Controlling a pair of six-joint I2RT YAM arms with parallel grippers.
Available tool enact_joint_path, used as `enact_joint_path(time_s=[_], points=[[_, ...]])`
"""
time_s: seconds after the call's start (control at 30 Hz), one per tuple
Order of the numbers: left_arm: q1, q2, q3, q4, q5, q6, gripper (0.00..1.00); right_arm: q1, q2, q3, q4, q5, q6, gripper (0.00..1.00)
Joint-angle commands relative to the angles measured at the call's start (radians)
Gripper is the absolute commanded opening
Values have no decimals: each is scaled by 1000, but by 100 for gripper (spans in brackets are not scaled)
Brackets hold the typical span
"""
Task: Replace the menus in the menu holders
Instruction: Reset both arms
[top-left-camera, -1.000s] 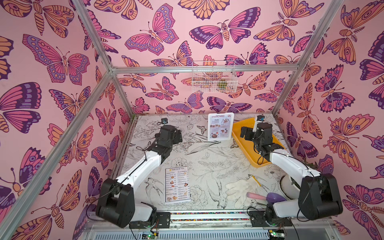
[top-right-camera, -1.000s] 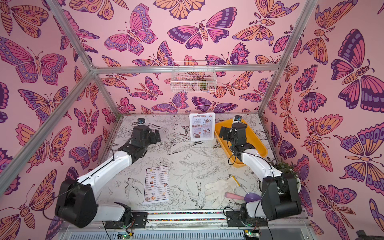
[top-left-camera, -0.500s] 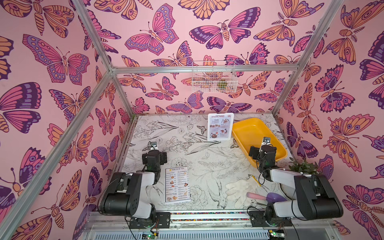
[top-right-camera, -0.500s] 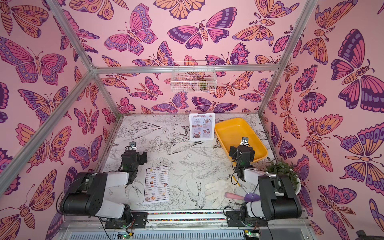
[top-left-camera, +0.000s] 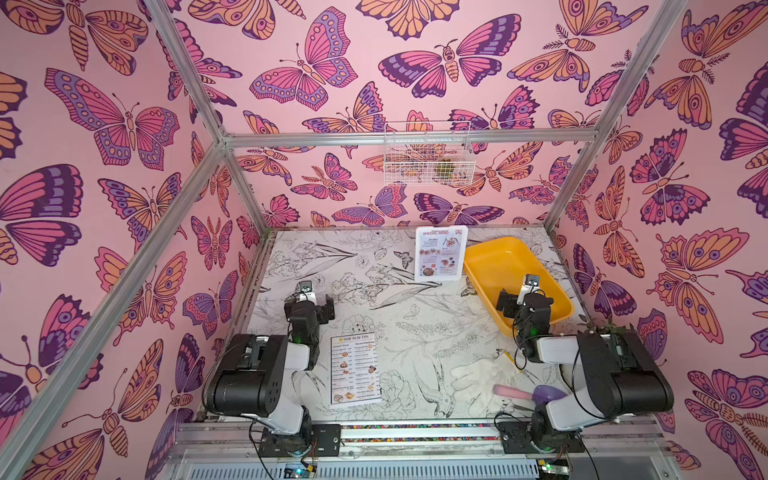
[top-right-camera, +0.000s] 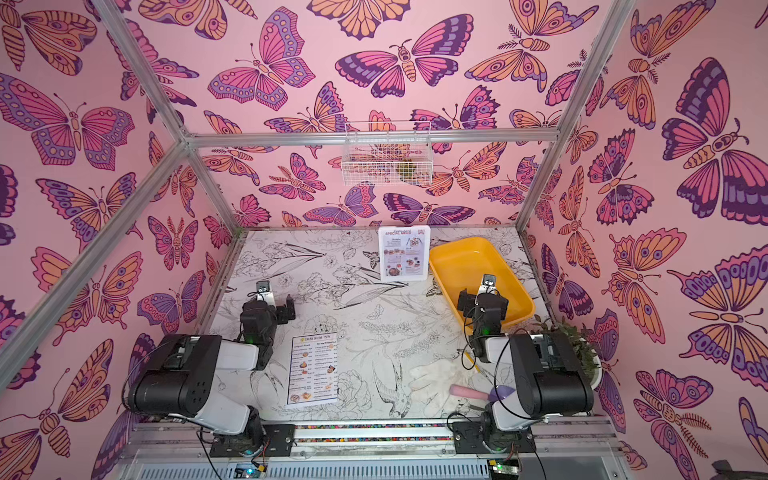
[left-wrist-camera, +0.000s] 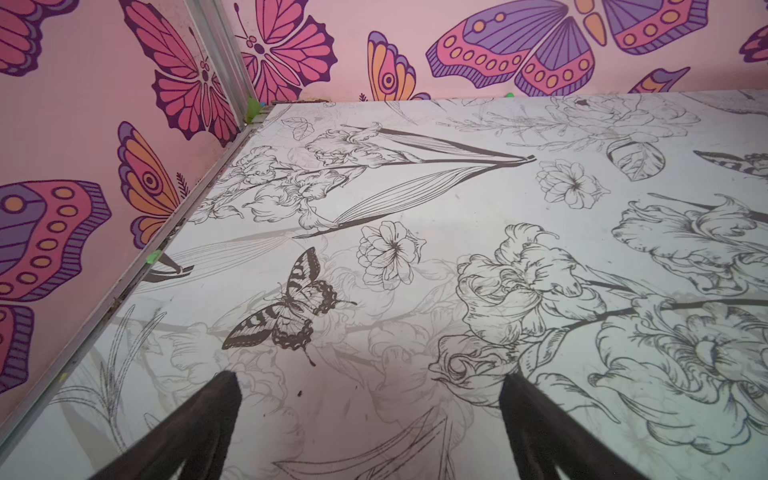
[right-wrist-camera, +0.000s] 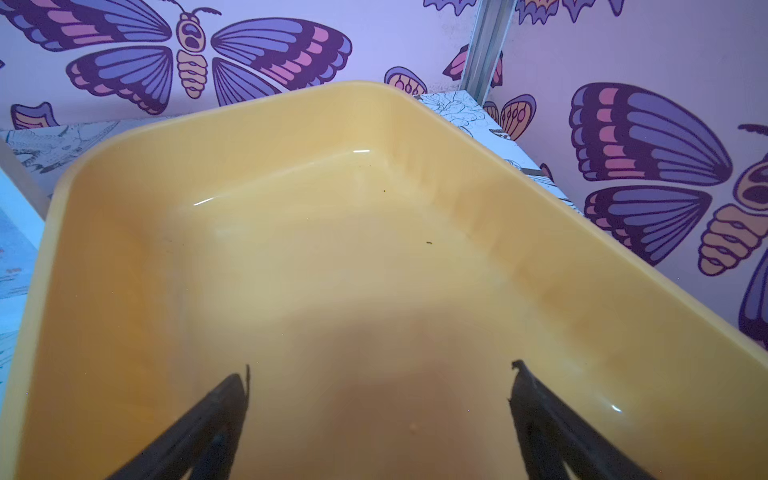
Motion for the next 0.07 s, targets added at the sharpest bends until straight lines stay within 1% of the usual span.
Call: enact_joint_path(time_s=[0.0, 0.03], points=[[11, -3, 11, 20, 44, 10, 100, -8, -11, 26, -13, -10, -4, 99], [11, 1, 10, 29, 53, 18, 99, -8, -12, 26, -16, -10, -6, 99]])
